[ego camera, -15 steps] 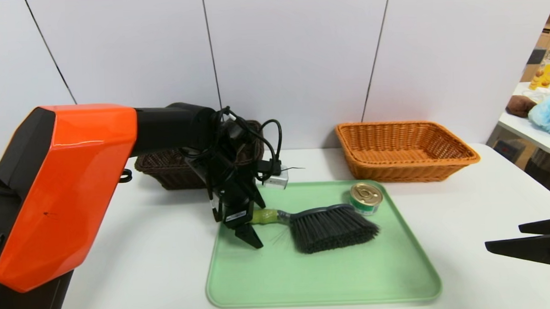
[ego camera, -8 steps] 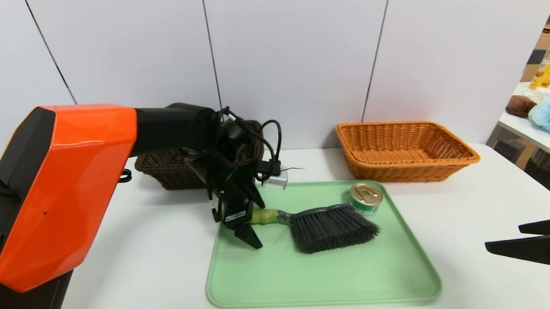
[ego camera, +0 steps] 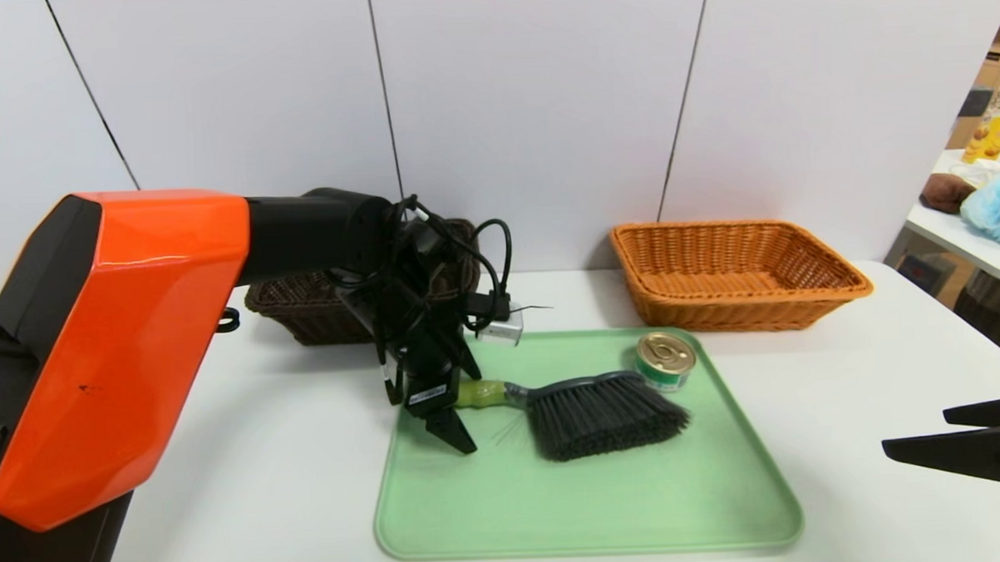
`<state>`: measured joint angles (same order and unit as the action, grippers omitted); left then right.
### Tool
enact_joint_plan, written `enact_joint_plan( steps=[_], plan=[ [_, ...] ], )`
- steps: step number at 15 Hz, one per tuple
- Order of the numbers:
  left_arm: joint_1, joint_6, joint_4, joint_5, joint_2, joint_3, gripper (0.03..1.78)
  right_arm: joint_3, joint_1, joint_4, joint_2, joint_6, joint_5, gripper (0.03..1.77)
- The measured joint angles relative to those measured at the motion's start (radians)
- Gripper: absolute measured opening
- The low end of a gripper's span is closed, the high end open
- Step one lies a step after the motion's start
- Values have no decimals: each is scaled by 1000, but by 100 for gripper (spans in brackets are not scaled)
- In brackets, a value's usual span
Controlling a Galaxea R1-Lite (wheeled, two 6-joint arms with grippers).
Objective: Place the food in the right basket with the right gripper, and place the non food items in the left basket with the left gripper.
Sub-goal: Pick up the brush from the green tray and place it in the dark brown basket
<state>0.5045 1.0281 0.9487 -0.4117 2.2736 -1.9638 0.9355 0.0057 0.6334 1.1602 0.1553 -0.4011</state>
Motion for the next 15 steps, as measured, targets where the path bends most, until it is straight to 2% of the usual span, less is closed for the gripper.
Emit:
enact_joint_plan(
  steps=[3, 4, 7, 10, 11, 12, 15],
  plan=[
    [0, 0, 0, 0, 1, 1, 169, 0, 0, 0, 0, 1, 0, 170],
    [0, -1, -1, 0, 1, 1, 158, 0, 0, 0, 0, 1, 0, 170],
    [0, -3, -1, 0, 1, 0, 109, 0, 0, 0, 0, 1, 0, 170],
    [1, -1, -1, -3, 1, 0, 78, 1, 0, 0, 0, 1, 0, 171],
    [2, -2, -1, -3, 1, 0, 50, 1, 0, 0, 0, 1, 0, 171],
    [3, -1, -1, -4, 1, 0, 42, 2, 0, 0, 0, 1, 0, 171],
    [3, -1, -1, -4, 4, 0, 42, 4, -4, 0, 0, 1, 0, 171]
  ],
)
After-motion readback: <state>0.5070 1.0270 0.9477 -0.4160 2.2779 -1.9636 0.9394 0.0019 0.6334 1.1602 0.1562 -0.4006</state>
